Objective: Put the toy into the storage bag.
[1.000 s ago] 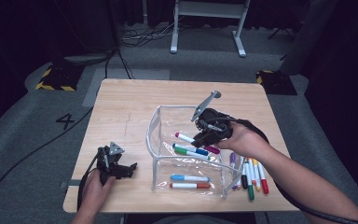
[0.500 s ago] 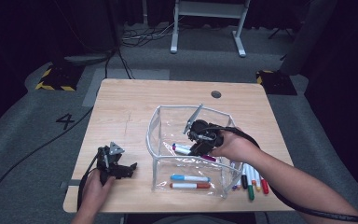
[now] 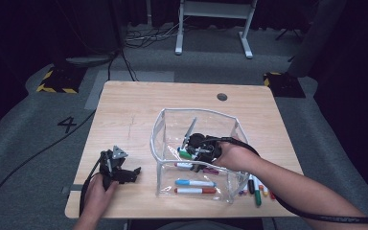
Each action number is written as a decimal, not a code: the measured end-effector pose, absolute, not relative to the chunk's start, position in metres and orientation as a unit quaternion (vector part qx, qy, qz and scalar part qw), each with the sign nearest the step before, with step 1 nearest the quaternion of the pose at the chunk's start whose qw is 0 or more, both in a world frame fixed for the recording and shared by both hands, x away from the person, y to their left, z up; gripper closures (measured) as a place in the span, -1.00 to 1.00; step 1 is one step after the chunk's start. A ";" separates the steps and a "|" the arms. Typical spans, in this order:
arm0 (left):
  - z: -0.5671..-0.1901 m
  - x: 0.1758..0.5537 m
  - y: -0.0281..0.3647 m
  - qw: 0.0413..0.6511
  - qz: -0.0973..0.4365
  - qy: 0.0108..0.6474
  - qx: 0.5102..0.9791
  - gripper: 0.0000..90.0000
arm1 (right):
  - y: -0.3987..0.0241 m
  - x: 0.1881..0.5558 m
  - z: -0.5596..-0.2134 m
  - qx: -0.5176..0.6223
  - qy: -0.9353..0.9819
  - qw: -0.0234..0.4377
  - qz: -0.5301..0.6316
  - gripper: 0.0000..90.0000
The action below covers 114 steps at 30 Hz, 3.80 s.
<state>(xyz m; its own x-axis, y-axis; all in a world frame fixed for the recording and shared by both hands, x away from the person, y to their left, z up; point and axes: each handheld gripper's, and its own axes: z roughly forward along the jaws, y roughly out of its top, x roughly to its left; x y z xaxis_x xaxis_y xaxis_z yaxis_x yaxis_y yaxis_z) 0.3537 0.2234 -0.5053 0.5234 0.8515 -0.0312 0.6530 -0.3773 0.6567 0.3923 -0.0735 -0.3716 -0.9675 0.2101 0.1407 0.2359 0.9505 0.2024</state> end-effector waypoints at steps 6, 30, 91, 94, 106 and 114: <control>-0.505 0.354 0.223 0.313 0.158 0.462 0.815 -1.00 | -0.069 0.391 -0.380 -0.102 -0.988 0.076 -0.090 0.69; -0.505 0.354 0.223 0.313 0.159 0.462 0.815 -1.00 | -0.057 0.404 -0.413 -0.107 -0.985 0.137 -0.014 0.69; -0.505 0.354 0.223 0.313 0.158 0.462 0.815 -1.00 | -0.330 0.369 -0.313 -0.374 -0.877 -0.134 -0.270 -0.02; -0.505 0.354 0.223 0.313 0.158 0.462 0.815 -1.00 | -0.342 0.369 -0.340 -0.399 -0.872 -0.120 -0.258 -0.01; -0.505 0.354 0.223 0.313 0.158 0.462 0.815 -1.00 | -0.355 0.374 -0.432 -0.449 -0.868 -0.046 -0.205 -0.03; -0.505 0.353 0.223 0.314 0.158 0.463 0.814 -1.00 | -0.361 0.378 -0.457 -0.466 -0.867 -0.041 -0.173 0.06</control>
<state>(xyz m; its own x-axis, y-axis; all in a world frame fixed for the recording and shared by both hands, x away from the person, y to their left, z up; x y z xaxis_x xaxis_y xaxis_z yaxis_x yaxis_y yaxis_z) 0.3533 0.2230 -0.5054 0.5215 0.8526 -0.0328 0.6536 -0.3745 0.6577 0.3785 -0.3609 -0.4573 -0.5627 0.8217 0.0904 0.7932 0.5059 0.3390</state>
